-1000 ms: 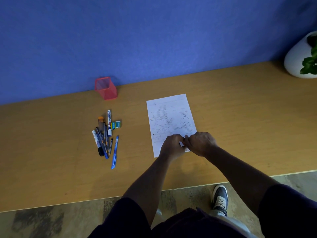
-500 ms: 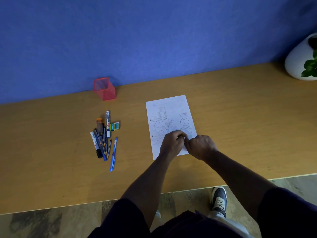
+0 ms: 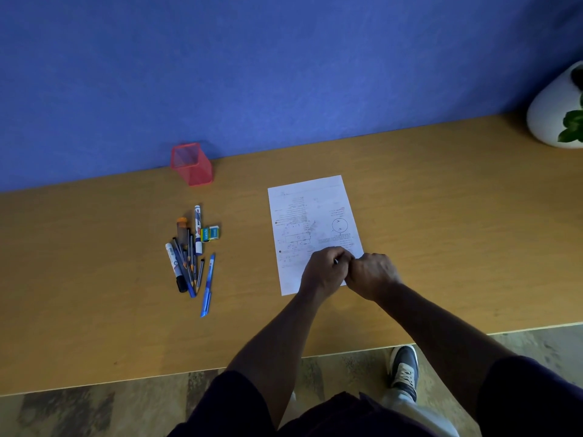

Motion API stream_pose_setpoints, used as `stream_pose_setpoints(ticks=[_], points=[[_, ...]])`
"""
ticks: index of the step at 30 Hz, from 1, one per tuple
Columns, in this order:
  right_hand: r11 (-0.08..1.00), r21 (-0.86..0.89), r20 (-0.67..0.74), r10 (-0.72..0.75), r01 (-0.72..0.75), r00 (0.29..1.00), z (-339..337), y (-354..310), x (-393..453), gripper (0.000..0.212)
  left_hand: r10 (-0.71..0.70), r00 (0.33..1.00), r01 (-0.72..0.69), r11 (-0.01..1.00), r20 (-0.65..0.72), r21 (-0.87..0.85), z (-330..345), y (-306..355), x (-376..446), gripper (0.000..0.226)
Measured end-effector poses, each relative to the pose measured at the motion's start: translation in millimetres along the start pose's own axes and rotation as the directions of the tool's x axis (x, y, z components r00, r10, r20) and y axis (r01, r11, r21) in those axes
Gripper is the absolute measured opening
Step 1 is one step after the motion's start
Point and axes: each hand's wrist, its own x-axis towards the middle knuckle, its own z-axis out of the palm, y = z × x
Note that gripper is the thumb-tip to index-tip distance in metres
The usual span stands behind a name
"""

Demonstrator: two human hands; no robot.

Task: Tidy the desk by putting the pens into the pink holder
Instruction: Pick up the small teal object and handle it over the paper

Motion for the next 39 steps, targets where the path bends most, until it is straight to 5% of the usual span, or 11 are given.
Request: stream_pose_setpoints(ticks=[18,23,31,39], points=[[0.998,-0.048,0.049,0.043,-0.041,0.998,-13.2,-2.5,6.6,0.033,0.005,1.000,-0.004,0.999,-0.021,0.047,-7.6,3.3,3.6,0.028],[0.995,-0.025,-0.122,0.094,-0.097,0.988,-31.1,7.4,2.5,0.057,-0.040,0.996,0.041,0.999,-0.079,0.015,-21.2,3.2,7.5,0.050],[0.980,0.114,-0.264,0.187,-0.162,0.946,-58.9,47.0,25.6,0.064,-0.018,0.992,0.014,0.999,-0.126,-0.036,-38.9,21.3,21.5,0.025],[0.979,0.165,-0.285,0.163,-0.119,0.944,-46.8,55.8,23.3,0.061,-0.075,0.997,0.074,0.997,-0.030,-0.033,-32.4,34.7,36.1,0.026]])
